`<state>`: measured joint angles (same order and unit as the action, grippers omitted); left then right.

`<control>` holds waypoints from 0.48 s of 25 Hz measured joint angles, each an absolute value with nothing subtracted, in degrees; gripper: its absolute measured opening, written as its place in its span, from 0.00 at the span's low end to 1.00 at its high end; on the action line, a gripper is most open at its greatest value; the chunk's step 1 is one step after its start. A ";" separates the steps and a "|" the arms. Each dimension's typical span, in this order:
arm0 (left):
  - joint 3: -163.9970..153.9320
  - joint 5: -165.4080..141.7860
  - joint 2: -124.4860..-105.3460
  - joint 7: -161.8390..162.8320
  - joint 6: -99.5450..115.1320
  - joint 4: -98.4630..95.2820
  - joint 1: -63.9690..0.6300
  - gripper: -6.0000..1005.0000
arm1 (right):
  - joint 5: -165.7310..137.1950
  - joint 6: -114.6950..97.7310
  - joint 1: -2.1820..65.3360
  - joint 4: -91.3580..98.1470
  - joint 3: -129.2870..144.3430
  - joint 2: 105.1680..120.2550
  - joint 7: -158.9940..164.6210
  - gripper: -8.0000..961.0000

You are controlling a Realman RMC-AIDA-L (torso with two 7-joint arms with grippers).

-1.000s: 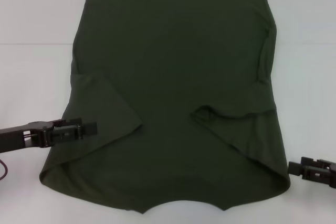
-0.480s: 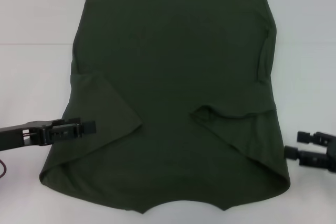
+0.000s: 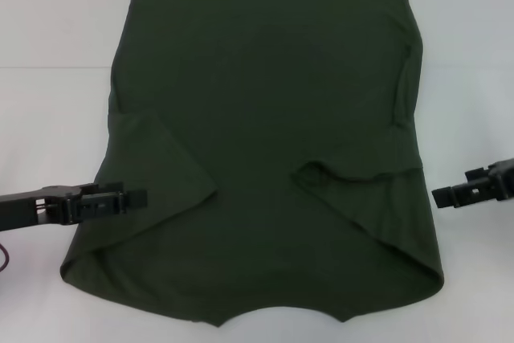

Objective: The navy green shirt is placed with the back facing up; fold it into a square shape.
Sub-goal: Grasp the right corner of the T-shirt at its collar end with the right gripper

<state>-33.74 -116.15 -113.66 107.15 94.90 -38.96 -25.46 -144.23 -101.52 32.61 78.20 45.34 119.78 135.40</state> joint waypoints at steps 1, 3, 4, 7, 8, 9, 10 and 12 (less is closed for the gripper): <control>-33.75 -116.49 -113.66 107.14 94.89 -39.01 -25.46 0.91 | -144.23 -101.52 32.61 78.20 45.34 119.78 135.40 0.95; -33.75 -117.16 -113.65 107.14 94.88 -39.17 -25.52 0.91 | -150.42 -102.90 35.46 79.09 49.61 119.92 141.05 0.95; -33.75 -117.48 -113.65 107.13 94.88 -39.29 -25.53 0.91 | -152.83 -103.30 36.70 78.87 51.23 120.00 142.97 0.94; -33.75 -118.74 -113.64 107.13 94.87 -40.02 -25.58 0.91 | -156.86 -104.20 39.48 77.91 56.18 120.33 146.23 0.94; -33.75 -118.87 -113.64 107.13 94.84 -40.08 -25.58 0.91 | -157.02 -104.32 40.07 77.90 58.18 120.44 146.82 0.93; -33.73 -119.02 -113.63 107.11 94.80 -40.14 -25.58 0.91 | -157.15 -104.52 40.44 77.95 59.69 120.50 147.32 0.93; -33.70 -119.13 -113.64 107.09 94.78 -40.17 -25.58 0.91 | -157.29 -104.87 40.88 78.07 61.30 120.58 147.87 0.93; -33.69 -119.48 -113.64 107.05 94.77 -40.27 -25.58 0.91 | -157.91 -105.32 41.48 77.97 64.27 120.74 148.56 0.93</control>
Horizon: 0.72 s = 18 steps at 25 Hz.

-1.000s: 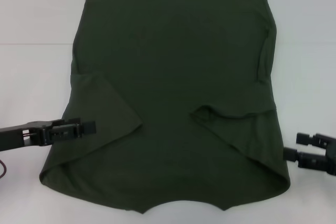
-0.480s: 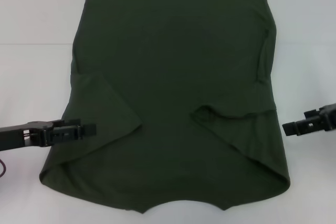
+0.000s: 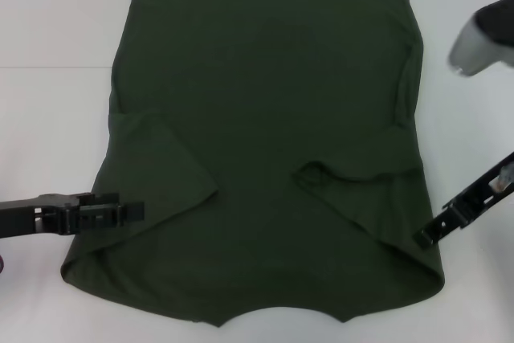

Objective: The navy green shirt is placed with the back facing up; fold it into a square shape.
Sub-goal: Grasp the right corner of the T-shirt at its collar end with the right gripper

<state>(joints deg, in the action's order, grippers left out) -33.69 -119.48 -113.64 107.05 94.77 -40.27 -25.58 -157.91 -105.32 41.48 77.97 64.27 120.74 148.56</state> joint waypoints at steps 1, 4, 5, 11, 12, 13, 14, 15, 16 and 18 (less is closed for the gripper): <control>-33.69 -119.57 -113.64 107.05 94.77 -40.30 -25.58 0.91 | -158.23 -105.31 41.55 77.87 65.28 120.77 148.75 0.93; -33.69 -119.65 -113.64 106.96 94.78 -40.34 -25.58 0.91 | -159.37 -103.81 41.29 77.53 69.29 120.89 149.79 0.92; -33.66 -119.66 -113.64 106.88 94.77 -40.34 -25.58 0.91 | -159.51 -102.82 41.05 77.17 70.65 120.89 150.25 0.92; -33.69 -119.71 -113.80 105.96 94.74 -40.35 -25.58 0.91 | -159.86 -96.58 40.34 71.58 77.07 120.62 152.31 0.92; -33.73 -119.71 -113.83 105.82 94.74 -40.34 -25.58 0.91 | -159.90 -95.33 40.33 70.35 78.08 120.51 152.72 0.92; -33.73 -119.71 -113.86 105.76 94.74 -40.33 -25.58 0.91 | -159.95 -94.60 40.33 69.73 78.73 120.47 152.99 0.92; -33.74 -119.71 -113.89 105.74 94.74 -40.33 -25.57 0.91 | -160.04 -93.65 40.33 68.95 79.60 120.43 153.32 0.92; -33.74 -119.71 -113.93 105.72 94.74 -40.32 -25.55 0.91 | -160.11 -93.21 40.33 68.69 80.02 120.40 153.51 0.92; -33.75 -119.71 -113.96 105.72 94.74 -40.32 -25.53 0.91 | -160.17 -92.82 40.31 68.50 80.32 120.40 153.64 0.92; -33.75 -119.71 -113.97 105.72 94.74 -40.30 -25.51 0.91 | -160.22 -92.32 40.29 68.43 80.51 120.39 153.64 0.92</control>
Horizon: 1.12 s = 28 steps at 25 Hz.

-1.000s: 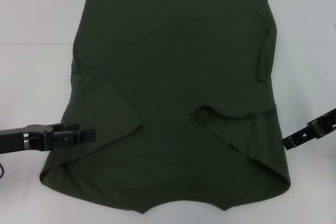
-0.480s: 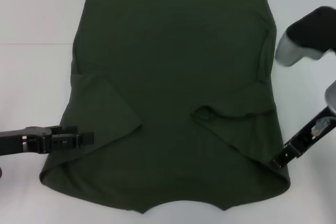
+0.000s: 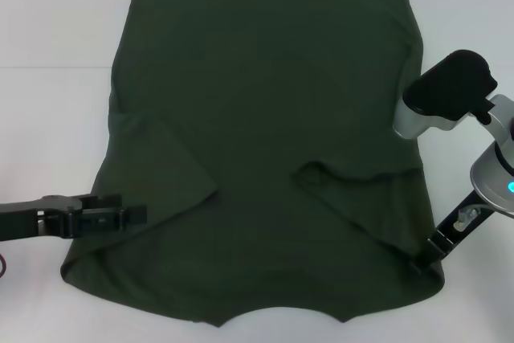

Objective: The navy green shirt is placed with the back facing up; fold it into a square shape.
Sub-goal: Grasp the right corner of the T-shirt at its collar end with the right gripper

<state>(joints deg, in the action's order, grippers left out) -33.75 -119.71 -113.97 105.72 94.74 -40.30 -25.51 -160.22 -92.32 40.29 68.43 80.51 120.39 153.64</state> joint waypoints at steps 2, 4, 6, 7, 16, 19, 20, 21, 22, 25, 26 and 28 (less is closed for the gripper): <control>-33.75 -119.71 -114.01 105.72 94.77 -40.29 -25.50 0.91 | -160.23 -91.98 40.33 68.10 80.68 120.40 153.62 0.91; -33.75 -119.71 -114.05 105.71 94.81 -40.25 -25.49 0.91 | -160.24 -91.51 40.55 67.48 80.83 120.41 153.66 0.89; -33.78 -119.71 -114.07 105.68 94.87 -40.19 -25.48 0.91 | -160.27 -90.95 40.69 67.11 81.39 120.41 153.67 0.87; -33.80 -119.71 -114.08 105.67 94.94 -40.20 -25.46 0.91 | -160.27 -90.74 40.71 67.04 81.73 120.41 153.68 0.85; -33.62 -119.71 -114.08 105.64 95.11 -40.31 -25.30 0.91 | -160.31 -89.12 40.58 66.54 83.53 120.41 153.76 0.72; -33.66 -119.71 -114.08 105.64 95.17 -40.34 -25.35 0.91 | -160.31 -88.99 40.58 66.45 83.81 120.41 153.78 0.68; -33.61 -119.71 -114.08 105.64 95.18 -40.34 -25.34 0.91 | -160.32 -88.99 40.58 66.45 83.86 120.41 153.78 0.67; -33.57 -119.71 -114.08 105.64 95.18 -40.34 -25.31 0.91 | -160.31 -88.99 40.59 66.45 83.87 120.41 153.80 0.66; -33.52 -119.71 -114.08 105.64 95.19 -40.35 -25.28 0.91 | -160.31 -88.98 40.59 66.45 83.90 120.41 153.82 0.65; -33.49 -119.71 -114.08 105.60 95.19 -40.35 -25.20 0.91 | -160.31 -88.94 40.60 66.31 83.97 120.41 153.87 0.62; -33.49 -119.71 -114.08 105.56 95.19 -40.34 -25.18 0.91 | -160.31 -88.88 40.60 66.24 84.00 120.41 153.88 0.62; -33.45 -119.71 -114.08 105.51 95.19 -40.35 -25.14 0.91 | -160.32 -88.74 40.61 66.16 84.13 120.41 153.89 0.62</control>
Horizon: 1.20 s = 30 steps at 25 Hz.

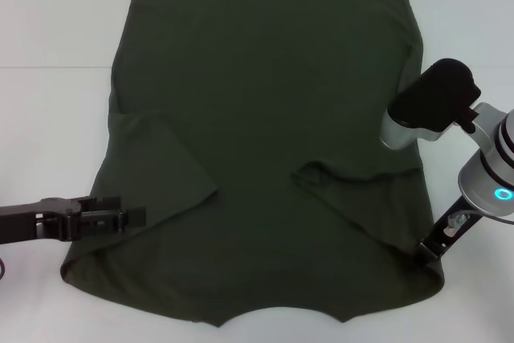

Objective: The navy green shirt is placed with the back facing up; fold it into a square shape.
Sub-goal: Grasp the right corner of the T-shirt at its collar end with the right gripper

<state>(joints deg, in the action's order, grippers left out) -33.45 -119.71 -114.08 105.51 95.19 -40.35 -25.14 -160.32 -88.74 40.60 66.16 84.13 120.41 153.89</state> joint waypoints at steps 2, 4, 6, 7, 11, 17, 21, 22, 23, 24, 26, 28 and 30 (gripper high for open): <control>-33.41 -119.71 -114.08 105.51 95.22 -40.34 -25.10 0.91 | -160.37 -88.62 40.48 66.39 84.61 120.41 153.90 0.62; -33.38 -119.71 -114.08 105.50 95.26 -40.35 -25.07 0.91 | -160.57 -88.55 40.23 66.75 85.38 120.41 153.90 0.58; -33.38 -119.71 -114.08 105.49 95.28 -40.34 -25.03 0.91 | -160.98 -88.48 40.12 66.91 86.35 120.43 153.91 0.53; -33.38 -119.71 -114.08 105.49 95.28 -40.35 -25.00 0.91 | -161.32 -88.33 40.11 66.91 86.88 120.48 154.05 0.51; -33.39 -119.71 -114.08 105.47 95.30 -40.34 -24.99 0.91 | -162.13 -87.68 40.10 66.93 87.80 120.55 154.61 0.36; -33.40 -119.71 -114.08 105.46 95.37 -40.34 -25.00 0.91 | -161.95 -87.88 40.19 67.88 87.82 120.59 154.93 0.23; -33.40 -119.71 -114.08 105.44 95.37 -40.35 -25.02 0.91 | -161.19 -89.04 39.93 69.40 88.13 120.59 154.53 0.17; -33.40 -119.71 -114.08 105.40 95.37 -40.34 -25.03 0.91 | -161.19 -89.21 39.91 69.51 88.16 120.58 154.50 0.15; -33.40 -119.70 -114.08 105.35 95.37 -40.34 -25.03 0.91 | -161.23 -89.33 39.90 69.52 88.19 120.59 154.50 0.14; -33.40 -119.70 -114.08 105.29 95.37 -40.34 -25.04 0.91 | -161.32 -89.35 39.90 69.50 88.21 120.59 154.49 0.12; -33.40 -119.71 -114.08 105.13 95.33 -40.35 -25.05 0.91 | -161.55 -89.26 39.93 69.37 88.25 120.58 154.49 0.10; -33.40 -119.71 -114.08 105.00 95.14 -40.34 -25.04 0.91 | -161.63 -89.06 39.96 69.34 88.20 120.58 154.48 0.07; -33.40 -119.71 -114.08 104.96 95.04 -40.34 -25.02 0.91 | -161.66 -89.00 40.08 69.20 87.99 120.57 154.47 0.06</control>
<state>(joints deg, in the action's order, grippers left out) -33.40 -119.71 -114.08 104.96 95.04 -40.34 -25.02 -161.66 -89.00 40.08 69.20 87.99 120.57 154.47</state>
